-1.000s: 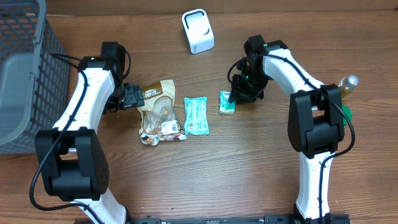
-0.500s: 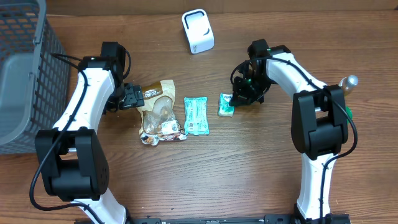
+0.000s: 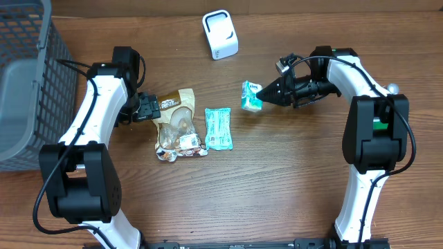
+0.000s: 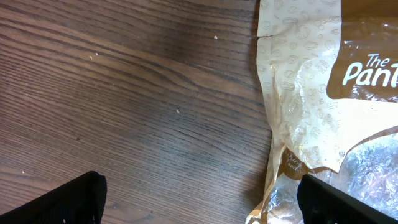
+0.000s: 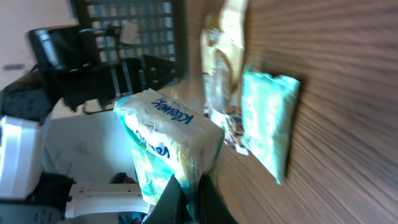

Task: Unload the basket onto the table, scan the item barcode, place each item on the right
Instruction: 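Carry the Kleenex pack up to the white scanner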

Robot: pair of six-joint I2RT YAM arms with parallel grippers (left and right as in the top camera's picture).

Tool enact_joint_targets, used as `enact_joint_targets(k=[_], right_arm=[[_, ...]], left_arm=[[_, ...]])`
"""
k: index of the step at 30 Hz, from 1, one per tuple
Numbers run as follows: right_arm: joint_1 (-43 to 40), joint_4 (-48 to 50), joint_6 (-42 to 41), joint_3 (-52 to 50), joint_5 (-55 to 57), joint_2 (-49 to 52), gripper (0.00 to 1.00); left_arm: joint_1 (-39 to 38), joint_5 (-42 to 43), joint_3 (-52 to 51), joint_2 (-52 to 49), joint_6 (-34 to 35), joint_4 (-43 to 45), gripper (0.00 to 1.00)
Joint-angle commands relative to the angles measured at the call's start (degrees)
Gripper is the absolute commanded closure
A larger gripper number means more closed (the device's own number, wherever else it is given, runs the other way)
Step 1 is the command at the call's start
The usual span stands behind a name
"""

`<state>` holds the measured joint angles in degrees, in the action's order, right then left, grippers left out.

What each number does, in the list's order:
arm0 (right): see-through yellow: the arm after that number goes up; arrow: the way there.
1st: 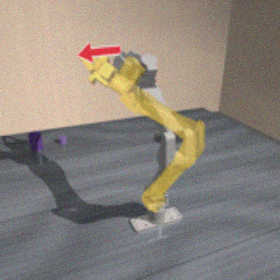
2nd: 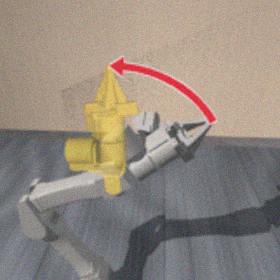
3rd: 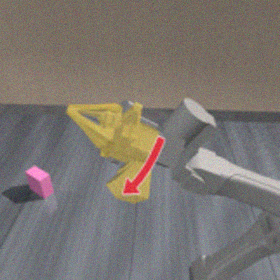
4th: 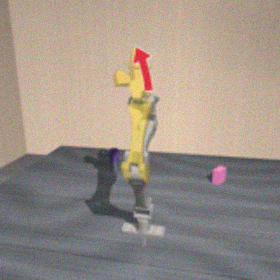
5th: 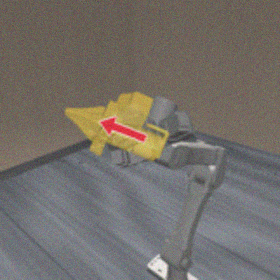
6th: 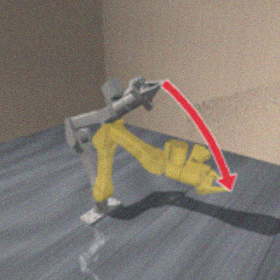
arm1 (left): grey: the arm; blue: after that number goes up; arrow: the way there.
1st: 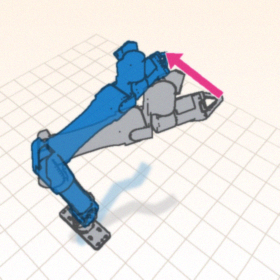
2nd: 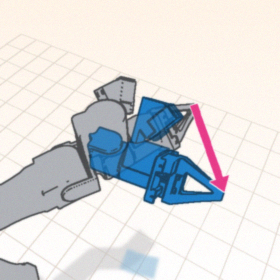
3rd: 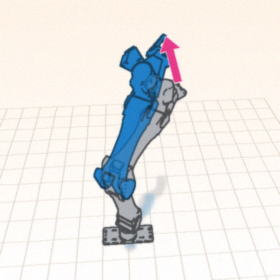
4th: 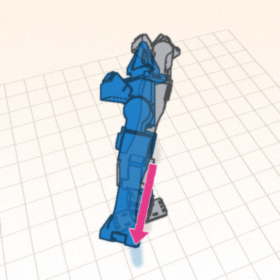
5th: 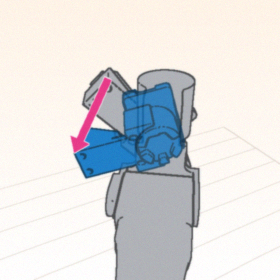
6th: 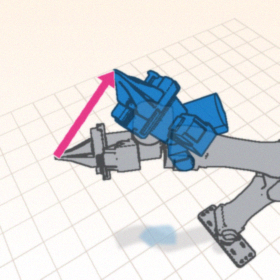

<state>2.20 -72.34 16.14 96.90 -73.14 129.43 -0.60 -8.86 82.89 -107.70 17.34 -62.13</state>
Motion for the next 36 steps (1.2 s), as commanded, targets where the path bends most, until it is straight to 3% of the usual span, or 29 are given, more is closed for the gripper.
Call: enact_joint_targets(k=[1,7,11,18,22,28,36], right_arm=[[1.0,2.3,2.1,0.4,-4.0,-0.8,0.96],[3.2,12.7,-17.9,2.1,20.0,-0.8,0.96],[5.3,11.9,-22.3,9.1,31.3,-0.8,0.96],[9.8,5.7,-23.8,31.1,50.8,-0.8,0.97],[14.4,9.9,-21.2,38.2,66.8,-0.8,0.96],[22.9,23.2,-10.8,38.1,89.9,0.1,0.96],[28.6,35.9,4.1,37.9,102.4,4.2,0.96]], left_arm=[[0.2,-0.5,0.8,-0.4,-1.1,0.1,0.00],[0.2,-0.5,0.9,-0.4,-1.1,0.1,0.00],[0.2,-0.5,0.8,-0.4,-1.1,0.1,0.00],[0.2,-0.5,0.8,-0.4,-1.1,0.1,0.00],[0.2,-0.5,0.9,-0.4,-1.1,0.1,0.00],[0.2,-0.5,0.9,-0.4,-1.1,0.1,0.01],[0.2,-0.5,0.9,-0.4,-1.1,0.1,0.00]])
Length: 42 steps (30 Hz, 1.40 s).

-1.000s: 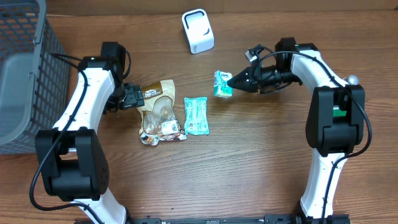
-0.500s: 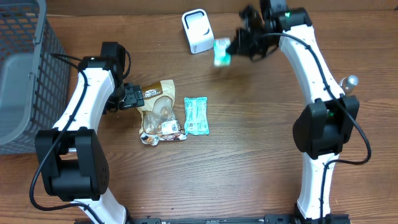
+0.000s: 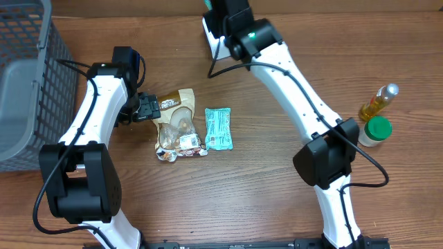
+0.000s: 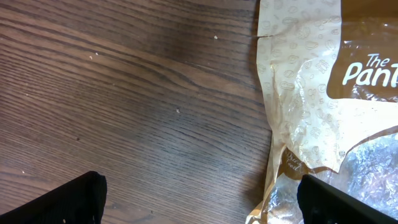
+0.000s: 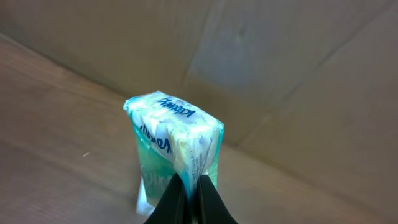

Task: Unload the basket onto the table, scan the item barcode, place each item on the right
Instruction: 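Carry the Kleenex pack up to the white scanner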

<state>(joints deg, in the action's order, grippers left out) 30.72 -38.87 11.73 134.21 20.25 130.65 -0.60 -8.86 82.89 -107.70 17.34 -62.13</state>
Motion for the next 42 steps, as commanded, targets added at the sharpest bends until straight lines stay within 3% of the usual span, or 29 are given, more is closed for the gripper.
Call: enact_joint_targets(k=[1,11,24,42], right_arm=[[0.2,3.5,9.7,0.4,9.8,3.3,0.96],[0.2,8.6,15.8,0.0,11.7,9.8,0.96],[0.4,9.9,15.8,-0.4,12.4,15.5,0.96],[0.7,12.4,15.8,-1.2,14.2,15.5,0.96]], left_arm=[[0.2,-0.5,0.9,-0.4,-1.1,0.1,0.00],[0.2,-0.5,0.9,-0.4,-1.1,0.1,0.00],[0.2,-0.5,0.8,-0.4,-1.1,0.1,0.00],[0.2,-0.5,0.9,-0.4,-1.1,0.1,0.00]])
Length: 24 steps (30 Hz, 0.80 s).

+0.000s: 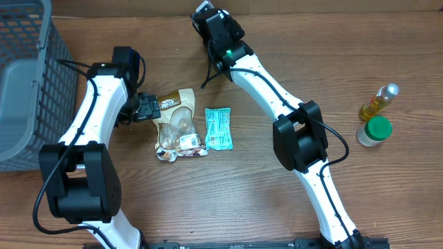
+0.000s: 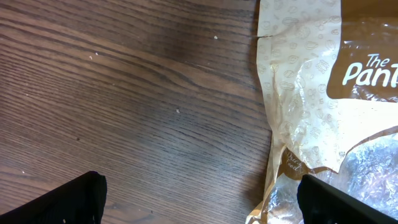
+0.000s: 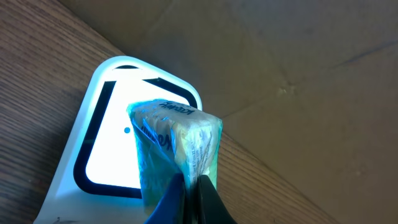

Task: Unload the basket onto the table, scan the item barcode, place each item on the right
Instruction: 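Carry the Kleenex pack up to the white scanner, then carry the pack back right and lower it to the table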

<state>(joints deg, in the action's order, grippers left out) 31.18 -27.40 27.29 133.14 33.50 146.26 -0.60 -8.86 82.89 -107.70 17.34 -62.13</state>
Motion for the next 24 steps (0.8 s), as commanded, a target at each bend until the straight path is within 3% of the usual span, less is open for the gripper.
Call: enact_joint_targets(k=[1,8,11,18,24], right_arm=[[0.2,1.3,-0.2,-0.1,1.0,-0.2,0.96],[0.2,0.2,-5.0,0.0,1.2,-5.6,0.96],[0.2,-4.6,-7.5,0.0,1.4,-9.6,0.96],[-1.5,-27.4,-25.8,0.0,-1.2,-14.8,0.96],[-6.3,-47.9,-39.6,-1.3,-14.0,-14.3,0.96]], left_arm=[[0.2,-0.5,0.9,-0.4,-1.1,0.1,0.01],[0.2,-0.5,0.9,-0.4,-1.1,0.1,0.00],[0.2,-0.5,0.8,-0.4,-1.1,0.1,0.01],[0.2,-0.5,0.9,-0.4,-1.1,0.1,0.00],[0.2,-0.5,0.9,-0.4,-1.1,0.1,0.00]])
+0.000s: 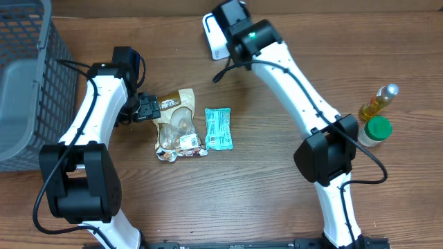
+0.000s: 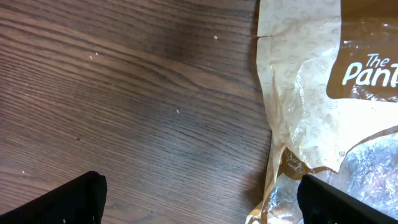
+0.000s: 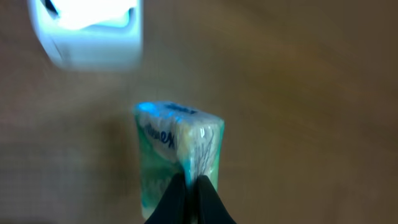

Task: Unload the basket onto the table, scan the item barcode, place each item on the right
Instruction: 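Carry the pack back right and lower it to the table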

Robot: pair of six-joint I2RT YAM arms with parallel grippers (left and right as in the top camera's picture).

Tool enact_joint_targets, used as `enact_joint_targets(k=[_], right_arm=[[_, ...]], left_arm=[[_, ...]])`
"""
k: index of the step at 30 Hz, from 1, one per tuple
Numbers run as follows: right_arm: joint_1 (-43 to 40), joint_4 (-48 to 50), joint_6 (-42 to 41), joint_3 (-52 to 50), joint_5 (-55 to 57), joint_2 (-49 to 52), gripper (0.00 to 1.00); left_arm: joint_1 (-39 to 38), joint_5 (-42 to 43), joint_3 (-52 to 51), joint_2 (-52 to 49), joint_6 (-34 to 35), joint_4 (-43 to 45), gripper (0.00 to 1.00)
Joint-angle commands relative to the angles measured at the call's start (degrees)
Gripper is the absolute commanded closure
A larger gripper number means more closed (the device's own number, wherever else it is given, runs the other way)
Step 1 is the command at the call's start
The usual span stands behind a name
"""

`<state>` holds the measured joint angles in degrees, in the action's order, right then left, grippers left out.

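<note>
My right gripper [image 3: 190, 182] is shut on the seam of a green and white tissue pack [image 3: 177, 146], held upright. The white scanner [image 3: 87, 28] glows blurred at the upper left of the right wrist view, apart from the pack. Overhead, the scanner [image 1: 212, 36] peeks out left of the right arm's head at the table's back; the held pack is hidden there. My left gripper [image 2: 199, 208] stands open low over the wood, its right finger at the edge of a brown snack bag [image 2: 323, 93].
A second teal tissue pack [image 1: 219, 128] lies beside the snack bag [image 1: 177, 124] mid-table. A grey basket [image 1: 24, 76] fills the left edge. An oil bottle [image 1: 378, 102] and a green-lidded jar [image 1: 374, 130] stand at the right.
The tissue pack was right against the scanner's lit window; now the scanner sits smaller at the upper left of the right wrist view. The right gripper has moved off to the right. Left arm unchanged.
The right gripper first held the tissue pack above the table at mid right. Then it was at the back by the scanner, then the pack was held before the lit window. Now it is away from the scanner, still holding the pack. The left gripper stayed open by the bag.
</note>
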<state>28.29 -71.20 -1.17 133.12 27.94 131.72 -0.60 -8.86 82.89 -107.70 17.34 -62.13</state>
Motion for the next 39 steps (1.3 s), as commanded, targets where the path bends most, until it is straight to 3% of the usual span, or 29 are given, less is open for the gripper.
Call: enact_joint_targets(k=[1,5,13,18,20,23,39], right_arm=[[-4.4,-5.7,-12.4,-2.2,-11.0,0.2,0.96],[-8.7,-8.9,-12.7,-8.3,-17.0,0.2,0.96],[-16.6,-8.4,-12.7,-20.8,-16.9,0.2,0.96],[-20.8,-8.9,-12.7,-22.9,-16.9,0.2,0.96],[-22.1,-8.8,-12.7,-22.9,-16.9,0.2,0.85],[-23.2,-7.6,-12.7,-22.9,-17.0,0.2,0.76],[-20.9,7.4,-12.6,-22.9,-23.6,0.2,0.69]], left_arm=[[0.2,-0.5,0.9,-0.4,-1.1,0.1,0.00],[0.2,-0.5,0.9,-0.4,-1.1,0.1,0.00],[0.2,-0.5,0.9,-0.4,-1.1,0.1,0.00],[0.2,-0.5,0.8,-0.4,-1.1,0.1,0.00],[0.2,-0.5,0.9,-0.4,-1.1,0.1,0.01],[0.2,-0.5,0.9,-0.4,-1.1,0.1,0.00],[0.2,-0.5,0.8,-0.4,-1.1,0.1,0.01]])
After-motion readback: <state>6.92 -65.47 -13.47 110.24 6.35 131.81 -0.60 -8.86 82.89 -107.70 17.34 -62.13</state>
